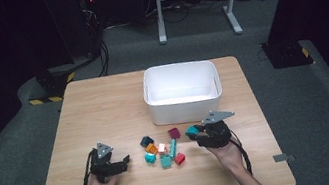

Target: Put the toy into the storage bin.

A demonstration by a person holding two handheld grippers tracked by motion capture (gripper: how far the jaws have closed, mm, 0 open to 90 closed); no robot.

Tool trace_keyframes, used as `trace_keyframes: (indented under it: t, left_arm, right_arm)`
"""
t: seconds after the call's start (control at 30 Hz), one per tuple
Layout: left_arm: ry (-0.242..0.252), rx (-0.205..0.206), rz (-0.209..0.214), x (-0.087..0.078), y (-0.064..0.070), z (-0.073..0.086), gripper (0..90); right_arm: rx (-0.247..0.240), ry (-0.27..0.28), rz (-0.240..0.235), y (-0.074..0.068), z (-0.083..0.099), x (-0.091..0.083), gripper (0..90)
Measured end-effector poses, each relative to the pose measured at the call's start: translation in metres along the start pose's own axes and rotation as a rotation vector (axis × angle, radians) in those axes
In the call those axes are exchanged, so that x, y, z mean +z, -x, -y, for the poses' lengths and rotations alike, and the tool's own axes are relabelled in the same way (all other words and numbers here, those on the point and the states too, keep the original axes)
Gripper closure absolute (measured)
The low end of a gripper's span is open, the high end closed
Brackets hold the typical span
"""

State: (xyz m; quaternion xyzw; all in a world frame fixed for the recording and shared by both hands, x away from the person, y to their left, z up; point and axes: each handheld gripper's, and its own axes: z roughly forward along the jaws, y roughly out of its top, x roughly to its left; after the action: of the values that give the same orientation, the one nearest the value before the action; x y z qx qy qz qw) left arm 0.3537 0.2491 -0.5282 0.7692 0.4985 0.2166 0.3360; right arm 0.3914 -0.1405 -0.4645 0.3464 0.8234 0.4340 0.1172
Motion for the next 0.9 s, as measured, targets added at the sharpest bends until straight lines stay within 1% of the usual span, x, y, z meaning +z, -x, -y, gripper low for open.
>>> trace_keyframes:
  t: [0.17,0.3,0.43,0.57,0.73,0.9]
  left_arm:
    - [-0.001,-0.001,0.002,0.000,0.000,0.000,14.4]
    - [-0.002,-0.003,0.002,0.001,0.000,0.000,13.5]
    - [-0.001,-0.003,0.001,0.001,0.000,0.000,13.5]
    - [-0.002,-0.003,0.000,0.001,0.000,-0.001,13.3]
    - [0.001,-0.008,-0.001,0.001,0.001,-0.001,13.1]
    - [-0.002,-0.006,0.000,0.001,0.001,-0.001,13.1]
  right_arm:
    - [-0.006,0.010,0.004,0.000,-0.005,-0.007,58.7]
    - [-0.022,0.011,0.005,0.000,-0.009,-0.013,58.7]
    - [-0.021,0.016,0.004,0.002,-0.014,-0.018,58.7]
    - [-0.010,0.027,-0.001,0.004,-0.019,-0.020,58.7]
    - [-0.028,0.032,-0.007,0.002,-0.025,-0.021,58.7]
    - [-0.019,0.035,-0.008,0.004,-0.028,-0.023,58.7]
